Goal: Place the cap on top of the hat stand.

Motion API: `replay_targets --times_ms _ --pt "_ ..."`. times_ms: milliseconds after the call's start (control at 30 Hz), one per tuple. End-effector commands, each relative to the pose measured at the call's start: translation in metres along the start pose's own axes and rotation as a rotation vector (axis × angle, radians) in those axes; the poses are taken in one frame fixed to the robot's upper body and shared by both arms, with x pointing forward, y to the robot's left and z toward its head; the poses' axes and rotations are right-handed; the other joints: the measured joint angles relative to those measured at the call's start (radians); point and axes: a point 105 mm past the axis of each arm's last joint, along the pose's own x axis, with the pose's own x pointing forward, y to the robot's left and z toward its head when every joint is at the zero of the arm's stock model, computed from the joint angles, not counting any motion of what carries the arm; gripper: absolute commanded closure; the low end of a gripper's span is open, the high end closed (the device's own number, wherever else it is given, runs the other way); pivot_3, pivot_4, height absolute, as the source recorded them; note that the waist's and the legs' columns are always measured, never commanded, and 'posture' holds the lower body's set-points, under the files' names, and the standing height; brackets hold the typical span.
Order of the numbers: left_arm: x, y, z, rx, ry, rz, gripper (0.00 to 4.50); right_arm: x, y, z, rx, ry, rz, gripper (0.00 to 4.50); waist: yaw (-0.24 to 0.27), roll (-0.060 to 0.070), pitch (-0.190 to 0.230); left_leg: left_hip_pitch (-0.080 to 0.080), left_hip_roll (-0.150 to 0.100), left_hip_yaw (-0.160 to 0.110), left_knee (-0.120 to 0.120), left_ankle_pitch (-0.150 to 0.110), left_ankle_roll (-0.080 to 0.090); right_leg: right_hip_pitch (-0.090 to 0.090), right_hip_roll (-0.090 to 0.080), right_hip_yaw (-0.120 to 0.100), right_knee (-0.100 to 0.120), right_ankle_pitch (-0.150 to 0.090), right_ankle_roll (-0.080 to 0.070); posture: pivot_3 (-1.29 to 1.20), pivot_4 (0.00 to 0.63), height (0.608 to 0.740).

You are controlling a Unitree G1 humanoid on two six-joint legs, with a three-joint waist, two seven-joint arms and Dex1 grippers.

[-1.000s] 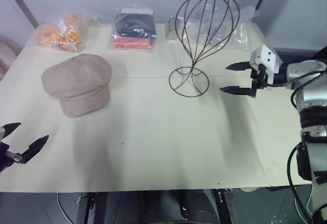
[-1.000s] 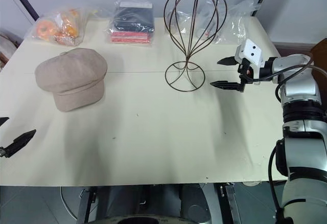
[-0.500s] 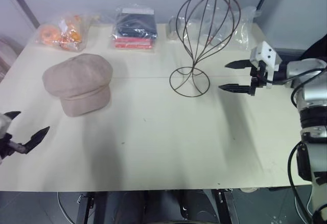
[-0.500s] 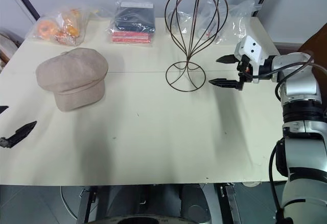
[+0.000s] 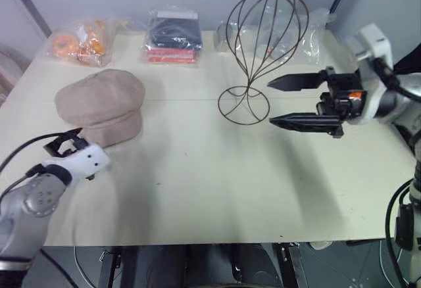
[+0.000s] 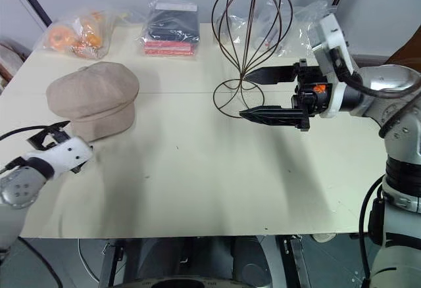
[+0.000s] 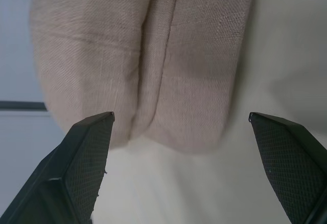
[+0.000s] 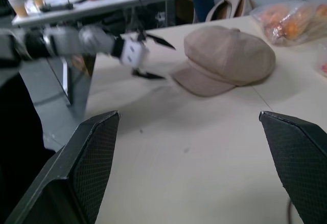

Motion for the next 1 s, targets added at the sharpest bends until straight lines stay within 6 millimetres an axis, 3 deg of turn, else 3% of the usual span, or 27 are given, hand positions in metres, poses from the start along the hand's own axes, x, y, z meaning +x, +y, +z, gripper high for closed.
replay_targets --times_ms 33,367,467,600,667,767,833,1000 --pt "0.023 -0.003 0.006 0.077 -0.029 0.069 0.07 -0.003 0.010 0.017 -0.052 -0.034 -0.025 0.00 0.004 0.000 0.000 0.000 0.000 0.000 0.000 0.000 0.000 0.000 0.000 0.000 0.001 0.000 0.000 0.00 0.150 0.740" --pt "0.066 -0.014 0.012 0.101 -0.101 0.096 0.07 -0.006 0.008 0.019 -0.052 -0.058 -0.106 0.00 0.014 0.002 -0.002 0.000 -0.001 0.000 0.010 0.000 0.000 0.001 0.000 -0.001 0.011 0.000 0.001 0.00 0.150 0.740" --pt "0.070 -0.012 0.018 0.085 -0.132 0.102 1.35 -0.009 0.007 0.019 -0.059 -0.053 -0.126 0.00 0.017 0.003 -0.002 0.000 0.000 0.000 0.014 0.000 0.000 0.002 0.000 -0.001 0.012 0.000 0.001 0.00 0.150 0.740" --pt "0.072 0.001 0.022 0.084 -0.157 0.135 3.41 -0.014 0.006 0.019 -0.068 -0.042 -0.158 0.00 0.026 0.003 -0.003 -0.001 0.000 0.000 0.014 0.000 0.000 0.002 0.000 -0.002 0.012 0.001 0.001 0.00 0.150 0.740" --pt "0.073 0.014 0.024 0.073 -0.164 0.167 4.43 -0.017 0.005 0.018 -0.066 -0.033 -0.177 0.00 0.027 0.003 -0.003 -0.001 0.000 -0.001 0.015 0.000 0.000 0.003 0.000 -0.002 0.012 0.001 0.001 0.00 0.150 0.740" --pt "0.074 0.039 0.033 0.049 -0.182 0.236 4.47 -0.021 0.005 0.019 -0.060 -0.030 -0.194 0.00 0.024 0.003 -0.003 -0.001 0.000 -0.001 0.015 0.000 0.000 0.003 -0.001 -0.002 0.012 0.001 0.001 0.00 0.150 0.740" --pt "0.074 0.068 0.048 0.029 -0.223 0.308 4.47 -0.026 0.004 0.023 -0.093 -0.024 -0.228 0.00 0.024 0.003 -0.002 -0.002 0.000 -0.001 0.015 0.000 0.000 0.002 0.000 -0.002 0.012 0.001 0.002 0.00 0.150 0.740" --pt "0.062 0.165 0.118 -0.037 -0.431 0.535 4.47 -0.052 -0.003 0.045 -0.172 -0.047 -0.360 0.00 0.024 0.001 -0.001 -0.008 -0.002 -0.003 0.018 0.000 0.000 -0.001 0.001 -0.005 0.011 0.002 0.004 0.00 0.150 0.740"
